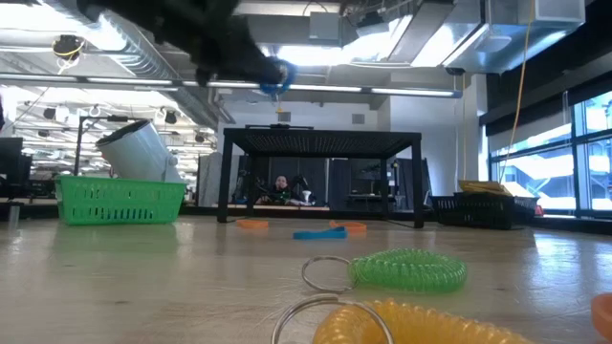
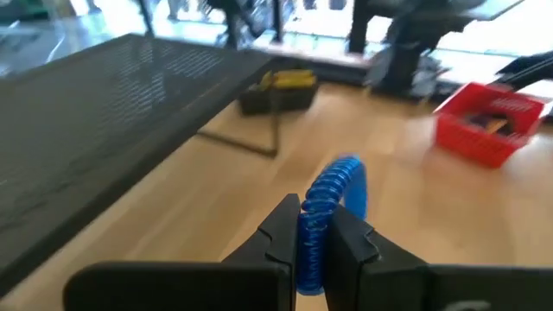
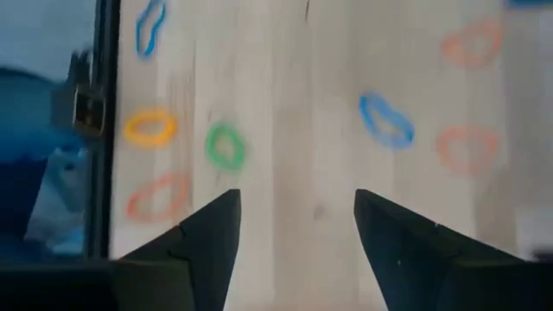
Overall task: Pick & Place Office Desk Supplies
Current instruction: Put the blue spring keychain into the green bin
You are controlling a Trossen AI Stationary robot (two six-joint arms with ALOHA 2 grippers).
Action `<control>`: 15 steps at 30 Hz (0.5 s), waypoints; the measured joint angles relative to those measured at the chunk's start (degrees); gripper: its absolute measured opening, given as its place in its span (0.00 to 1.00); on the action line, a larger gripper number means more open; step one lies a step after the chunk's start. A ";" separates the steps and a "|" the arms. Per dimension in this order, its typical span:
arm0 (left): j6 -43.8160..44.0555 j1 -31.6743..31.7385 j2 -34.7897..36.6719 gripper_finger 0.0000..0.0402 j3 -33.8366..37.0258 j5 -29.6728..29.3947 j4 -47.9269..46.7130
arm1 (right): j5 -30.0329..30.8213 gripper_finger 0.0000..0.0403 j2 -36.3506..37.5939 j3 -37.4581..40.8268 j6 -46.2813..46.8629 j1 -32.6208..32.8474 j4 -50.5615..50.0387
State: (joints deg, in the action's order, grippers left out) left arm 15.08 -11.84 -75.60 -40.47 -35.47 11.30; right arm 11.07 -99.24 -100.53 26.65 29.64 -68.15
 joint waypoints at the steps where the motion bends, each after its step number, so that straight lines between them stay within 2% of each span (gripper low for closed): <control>1: 0.99 0.27 1.83 0.05 0.00 -0.54 -4.29 | -0.07 0.56 -0.05 0.00 1.58 0.94 -1.79; 9: 11.49 3.94 12.92 0.05 0.00 -1.63 -32.72 | -0.17 0.50 -0.13 0.81 15.02 9.65 -9.95; 15: 22.37 7.59 14.74 0.05 0.14 -1.04 -51.11 | -1.71 0.50 -0.13 3.92 27.13 16.04 -8.23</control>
State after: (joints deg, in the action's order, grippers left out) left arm 37.45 -4.25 -60.86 -40.33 -36.51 -39.81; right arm 9.37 -99.37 -96.61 53.78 45.68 -76.38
